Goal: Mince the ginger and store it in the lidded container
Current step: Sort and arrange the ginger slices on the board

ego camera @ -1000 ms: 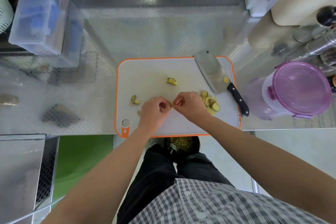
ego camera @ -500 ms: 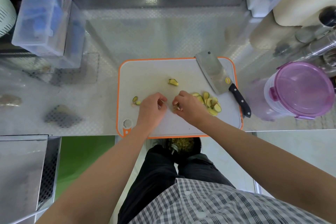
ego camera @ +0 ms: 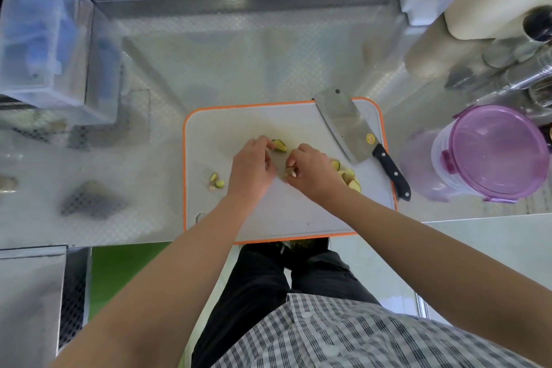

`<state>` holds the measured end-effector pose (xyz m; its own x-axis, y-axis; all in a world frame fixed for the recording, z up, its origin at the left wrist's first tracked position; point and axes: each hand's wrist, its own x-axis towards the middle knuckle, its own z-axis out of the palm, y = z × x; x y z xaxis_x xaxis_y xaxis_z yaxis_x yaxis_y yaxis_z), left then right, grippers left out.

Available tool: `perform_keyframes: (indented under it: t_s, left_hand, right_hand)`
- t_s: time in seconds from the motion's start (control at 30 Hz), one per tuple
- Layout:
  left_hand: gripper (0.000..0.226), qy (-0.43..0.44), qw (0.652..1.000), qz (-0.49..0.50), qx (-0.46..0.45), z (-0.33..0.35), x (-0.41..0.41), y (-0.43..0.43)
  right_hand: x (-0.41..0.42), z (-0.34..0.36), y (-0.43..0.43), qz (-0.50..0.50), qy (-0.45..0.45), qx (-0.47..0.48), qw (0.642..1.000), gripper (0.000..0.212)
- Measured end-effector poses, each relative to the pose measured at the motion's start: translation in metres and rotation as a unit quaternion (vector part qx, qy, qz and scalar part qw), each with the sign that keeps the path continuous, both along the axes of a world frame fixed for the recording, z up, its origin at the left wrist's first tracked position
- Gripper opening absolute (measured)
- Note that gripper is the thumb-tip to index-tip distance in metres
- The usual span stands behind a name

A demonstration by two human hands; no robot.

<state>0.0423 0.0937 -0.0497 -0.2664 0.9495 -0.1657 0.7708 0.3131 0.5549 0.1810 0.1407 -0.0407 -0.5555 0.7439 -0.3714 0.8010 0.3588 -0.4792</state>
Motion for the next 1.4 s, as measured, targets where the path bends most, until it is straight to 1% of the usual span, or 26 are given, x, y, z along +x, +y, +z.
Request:
perform_keyframes:
  t_s: [0.07,0.17,0.23,0.33,0.5,0.6,0.7,0.83,0.9,0.97,1.0,1.03,1.07,1.1,1.13,1.2,1.27,1.3,1.37,1.4]
  left_hand:
    - [0.038,0.005,1.0,-0.004,0.004,0.002,0.0,0.002]
    - [0.048,0.026,0.999,-0.025,-0.015,0.004,0.001,0.009]
    - [0.042,0.043,0.998,-0.039,-0.023,0.003,0.0,0.013]
    - [0.027,0.065,0.996,-0.056,-0.012,0.001,-0.003,0.019]
    - [0.021,0.114,0.99,-0.088,-0.001,-0.001,-0.009,0.024]
    - [0.017,0.133,0.989,-0.068,0.01,-0.002,-0.017,0.031]
    - [0.016,0.147,0.989,-0.027,0.014,0.002,-0.028,0.043]
    - [0.019,0.142,0.989,0.015,-0.025,0.003,-0.033,0.049]
    - [0.023,0.136,0.99,0.018,-0.029,0.002,-0.03,0.046]
    - [0.035,0.14,0.99,0.021,-0.015,0.0,-0.026,0.039]
    - [0.042,0.148,0.989,0.025,0.0,0.001,-0.024,0.035]
    - [0.046,0.155,0.987,0.026,0.021,0.001,-0.021,0.031]
    - [0.045,0.153,0.987,0.02,0.049,0.001,-0.017,0.027]
    - [0.041,0.138,0.987,-0.002,0.077,0.002,-0.012,0.021]
    - [0.035,0.115,0.987,-0.045,0.101,0.002,-0.005,0.015]
    - [0.027,0.064,0.978,-0.167,0.109,0.002,0.01,0.003]
    - [0.028,0.05,0.96,-0.265,0.074,-0.002,0.026,-0.006]
    - [0.028,0.059,0.955,-0.286,0.054,-0.005,0.032,-0.008]
    - [0.021,0.072,0.958,-0.275,0.035,-0.007,0.042,-0.009]
    - [0.017,0.069,0.962,-0.262,0.036,-0.005,0.044,-0.009]
  right_hand:
    - [0.0,0.002,0.001,0.019,-0.013,0.005,1.0,0.022]
    - [-0.002,0.005,0.004,0.058,-0.035,0.009,0.998,0.026]
    - [-0.002,0.005,0.009,0.062,-0.05,0.004,0.997,0.028]
    - [0.004,0.003,0.022,0.026,-0.042,-0.007,0.999,0.029]
    - [0.004,0.004,0.049,-0.005,-0.009,0.014,1.0,0.031]
    - [-0.008,0.005,0.065,-0.026,0.042,0.032,0.998,0.03]
    - [-0.022,0.002,0.075,-0.013,0.071,0.045,0.996,0.029]
    - [-0.03,-0.009,0.074,-0.001,0.059,0.029,0.998,0.028]
    - [-0.027,-0.012,0.072,-0.004,0.066,0.022,0.998,0.035]
    - [-0.017,-0.01,0.069,0.008,0.079,0.021,0.997,0.05]
    - [-0.011,-0.008,0.067,0.01,0.086,0.024,0.996,0.053]
    - [-0.003,-0.005,0.064,0.005,0.096,0.034,0.995,0.051]
    - [0.004,-0.001,0.06,-0.003,0.104,0.045,0.994,0.043]
    - [0.013,0.004,0.055,-0.009,0.108,0.054,0.993,0.031]
    - [0.022,0.008,0.048,-0.014,0.104,0.055,0.993,0.02]
    - [0.04,0.014,0.03,-0.019,0.063,0.035,0.997,0.007]
    - [0.057,0.015,0.009,-0.039,0.006,0.012,0.999,0.008]
    - [0.063,0.015,-0.002,-0.053,-0.017,0.004,0.998,0.013]
    - [0.067,0.014,-0.019,-0.063,-0.051,-0.003,0.997,0.024]
    - [0.066,0.013,-0.026,-0.063,-0.067,-0.004,0.996,0.026]
